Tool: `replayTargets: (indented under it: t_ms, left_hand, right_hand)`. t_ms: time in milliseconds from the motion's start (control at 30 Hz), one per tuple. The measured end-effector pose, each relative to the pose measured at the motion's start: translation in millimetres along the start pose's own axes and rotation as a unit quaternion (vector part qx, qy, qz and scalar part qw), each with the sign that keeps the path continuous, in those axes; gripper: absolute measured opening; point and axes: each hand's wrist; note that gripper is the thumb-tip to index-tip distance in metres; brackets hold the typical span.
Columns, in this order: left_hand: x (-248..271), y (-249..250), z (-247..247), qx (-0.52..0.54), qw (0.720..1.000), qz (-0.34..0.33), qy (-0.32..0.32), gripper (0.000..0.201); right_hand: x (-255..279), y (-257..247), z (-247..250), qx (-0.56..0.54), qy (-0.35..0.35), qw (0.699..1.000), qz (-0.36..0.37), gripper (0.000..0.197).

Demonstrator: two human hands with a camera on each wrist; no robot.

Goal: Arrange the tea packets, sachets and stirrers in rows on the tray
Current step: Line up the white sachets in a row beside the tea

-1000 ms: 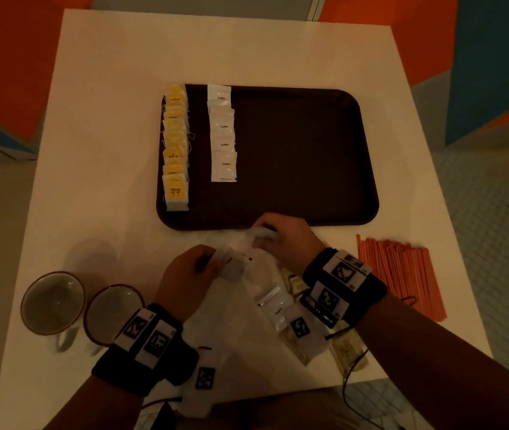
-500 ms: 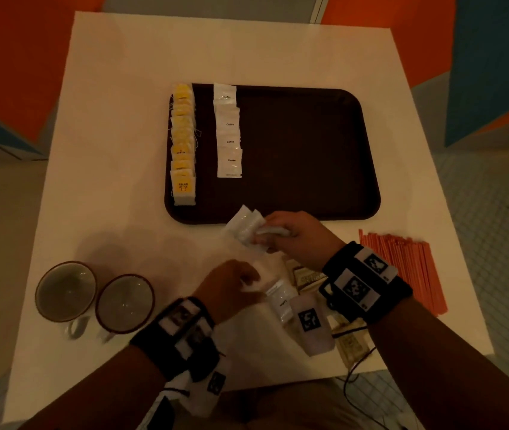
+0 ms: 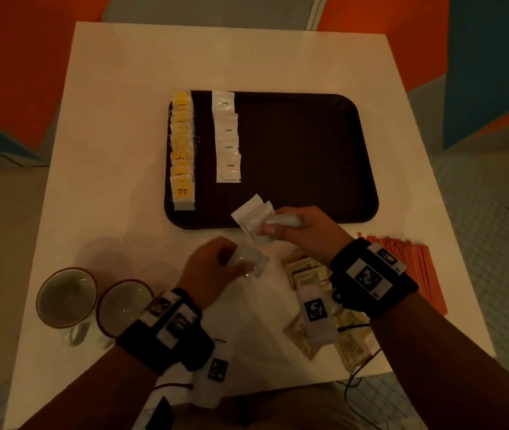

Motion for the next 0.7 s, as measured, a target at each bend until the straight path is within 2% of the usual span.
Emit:
replayTargets:
  t_ms: [100,200,267,367,433,467,533,567,633,700]
  left_hand:
    - [5,14,31,0.155,0.986,-0.013,0.065,0.018]
    - [2,23,41,0.290,0.952,-0.015,0.095,0.009]
    - [0,29,40,0.392,0.917,0.010,0.068,0.011]
    - [0,40,38,0.499,0.865,0.044,-0.017,0.035]
    - [-2,42,40,0.542,0.836,0.079,-0.017,0.043]
    - [-4,43,40,0.527,0.845,0.092,0.005,0.051]
    - [-4,44,40,0.478,0.872,0.099,0.040,0.083]
    - [-5,46,41,0.478,0.872,0.093,0.054,0.086]
    - [-9,41,39,0.487,0.868,0.081,0.055,0.063]
    - [-10,41,36,0.482,0.872,0.063,0.060,0.050]
  right_hand:
    - [-2,-7,-9,-0.065,-0.038,0.997,-0.018,0.023]
    - [-3,-17,-18,-0.158,-0.051,0.986,-0.016,0.017]
    - [-2,-24,-19,-0.208,-0.042,0.977,-0.005,0.012]
    - [-1,-31,-21,-0.270,-0.037,0.962,-0.003,0.011]
    - [-2,-32,-25,-0.256,-0.039,0.966,-0.004,0.011]
    - [-2,-32,-26,-0.234,-0.039,0.972,-0.004,0.012]
    - [-2,-32,-29,-0.200,-0.038,0.979,-0.012,0.014]
    - [-2,-32,-30,-0.198,-0.036,0.979,-0.017,0.015]
    - [-2,-31,-31,-0.206,-0.029,0.978,-0.020,0.014]
    - [-2,-30,-30,-0.211,-0.021,0.977,-0.027,0.013]
Point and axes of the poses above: each hand's wrist, its own x-axis away from the middle knuckle, its own z-axis out of the back of the hand, y = z × x, and after that the axes turned 5 degrees about y, right-handed
